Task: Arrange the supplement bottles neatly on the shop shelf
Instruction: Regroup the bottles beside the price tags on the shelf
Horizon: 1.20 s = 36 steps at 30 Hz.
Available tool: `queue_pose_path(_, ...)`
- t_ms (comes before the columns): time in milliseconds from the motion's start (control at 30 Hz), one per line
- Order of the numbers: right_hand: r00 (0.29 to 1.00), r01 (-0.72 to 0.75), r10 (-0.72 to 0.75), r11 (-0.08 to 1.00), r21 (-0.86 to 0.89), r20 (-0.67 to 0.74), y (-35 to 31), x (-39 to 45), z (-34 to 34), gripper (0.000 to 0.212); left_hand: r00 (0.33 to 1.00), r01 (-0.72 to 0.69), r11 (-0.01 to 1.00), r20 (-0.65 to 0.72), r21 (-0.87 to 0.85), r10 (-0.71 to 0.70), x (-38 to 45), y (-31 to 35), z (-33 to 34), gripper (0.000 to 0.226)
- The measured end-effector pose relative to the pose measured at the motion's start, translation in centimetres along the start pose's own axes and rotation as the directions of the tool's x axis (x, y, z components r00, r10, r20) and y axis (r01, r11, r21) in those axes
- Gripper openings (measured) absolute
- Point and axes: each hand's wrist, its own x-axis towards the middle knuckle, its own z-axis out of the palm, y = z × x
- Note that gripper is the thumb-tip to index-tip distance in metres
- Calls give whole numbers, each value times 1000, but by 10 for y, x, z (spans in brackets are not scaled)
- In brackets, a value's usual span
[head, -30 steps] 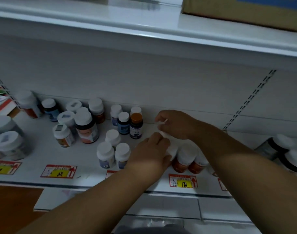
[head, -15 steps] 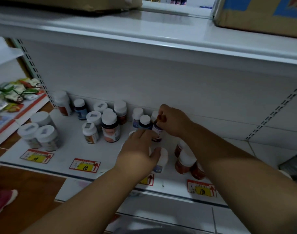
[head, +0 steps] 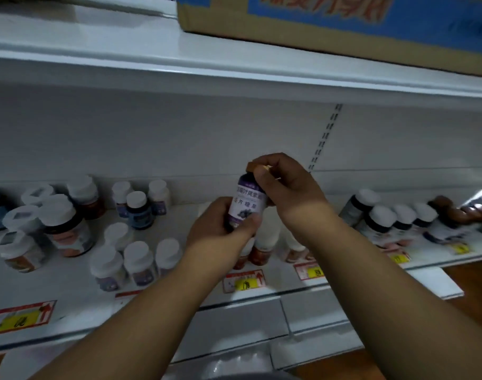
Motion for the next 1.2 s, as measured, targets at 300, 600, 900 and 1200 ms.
queue_pose_path(300,977,-62,49,997,-56,-207,28,-97,-185,33,926,-132,981,337,-140,172,-18,53,173,50)
queue_pose_path(600,927,-155,63,962,-224,-370,75,-187,-403,33,855,-269,961,442,-67,270,-62,124,390,72)
queue_pose_path(900,936,-124,81,987,-104,-342,119,-142,-504,27,825,-314,949,492,-12,279,-21,135,490,61)
queue_pose_path(1200,899,-138,44,973,-187,-437,161,-43,-566,24,874,-410,903,336,125,351,61,144,554,34)
